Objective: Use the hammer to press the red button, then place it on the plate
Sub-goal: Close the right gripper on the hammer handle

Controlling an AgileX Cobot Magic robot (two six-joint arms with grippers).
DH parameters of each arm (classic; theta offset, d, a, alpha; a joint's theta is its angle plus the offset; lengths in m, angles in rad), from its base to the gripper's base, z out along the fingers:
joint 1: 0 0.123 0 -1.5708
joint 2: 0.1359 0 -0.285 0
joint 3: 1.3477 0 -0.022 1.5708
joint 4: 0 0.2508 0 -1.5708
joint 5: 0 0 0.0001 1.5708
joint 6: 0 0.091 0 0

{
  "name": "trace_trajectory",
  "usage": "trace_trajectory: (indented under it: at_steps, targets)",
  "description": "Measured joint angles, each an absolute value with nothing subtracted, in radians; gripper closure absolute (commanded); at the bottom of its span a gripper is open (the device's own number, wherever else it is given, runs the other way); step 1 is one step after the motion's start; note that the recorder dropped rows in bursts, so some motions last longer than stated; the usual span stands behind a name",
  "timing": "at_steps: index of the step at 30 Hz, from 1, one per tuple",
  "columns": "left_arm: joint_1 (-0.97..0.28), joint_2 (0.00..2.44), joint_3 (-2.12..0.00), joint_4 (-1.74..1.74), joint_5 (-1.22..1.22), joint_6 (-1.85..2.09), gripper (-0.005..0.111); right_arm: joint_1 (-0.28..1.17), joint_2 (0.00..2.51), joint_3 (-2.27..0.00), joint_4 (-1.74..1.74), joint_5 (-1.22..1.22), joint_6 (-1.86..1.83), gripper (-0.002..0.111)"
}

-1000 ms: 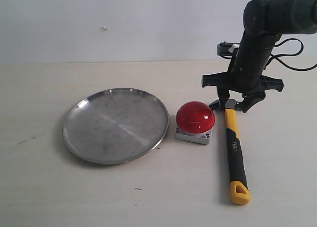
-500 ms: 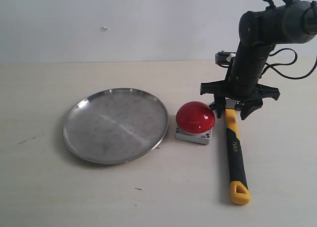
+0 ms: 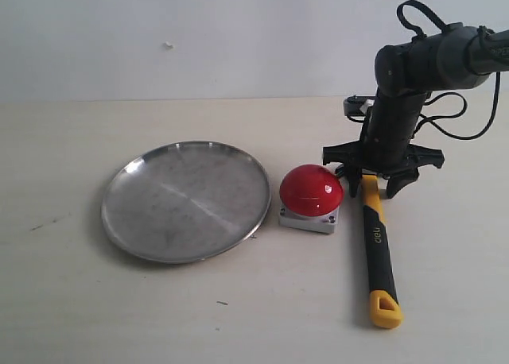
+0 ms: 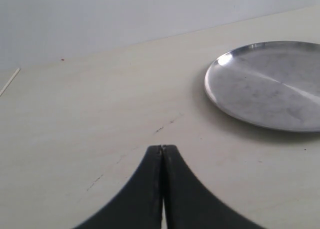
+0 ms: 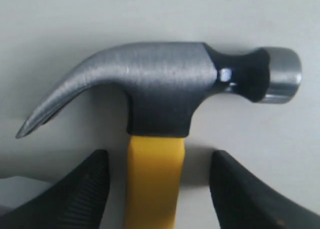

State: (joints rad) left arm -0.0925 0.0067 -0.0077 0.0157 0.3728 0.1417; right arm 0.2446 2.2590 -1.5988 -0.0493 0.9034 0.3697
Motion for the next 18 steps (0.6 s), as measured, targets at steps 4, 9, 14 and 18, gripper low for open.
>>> trace_trajectory:
  at_steps: [4,9,14,18]
  targets:
    - [-0.093,0.007,-0.008,0.016,0.373,0.142,0.107,0.245,2.259,-1.599,-0.051,0.903,0.37,0.078]
    - [-0.093,0.007,-0.008,0.016,0.373,0.142,0.107,0.245,2.261,-1.601,-0.051,0.907,0.373,0.108]
    - [-0.093,0.007,-0.008,0.016,0.373,0.142,0.107,0.245,2.257,-1.601,-0.051,0.886,0.373,0.108]
    - [-0.093,0.007,-0.008,0.016,0.373,0.142,0.107,0.245,2.227,-1.598,-0.051,0.782,0.373,0.108]
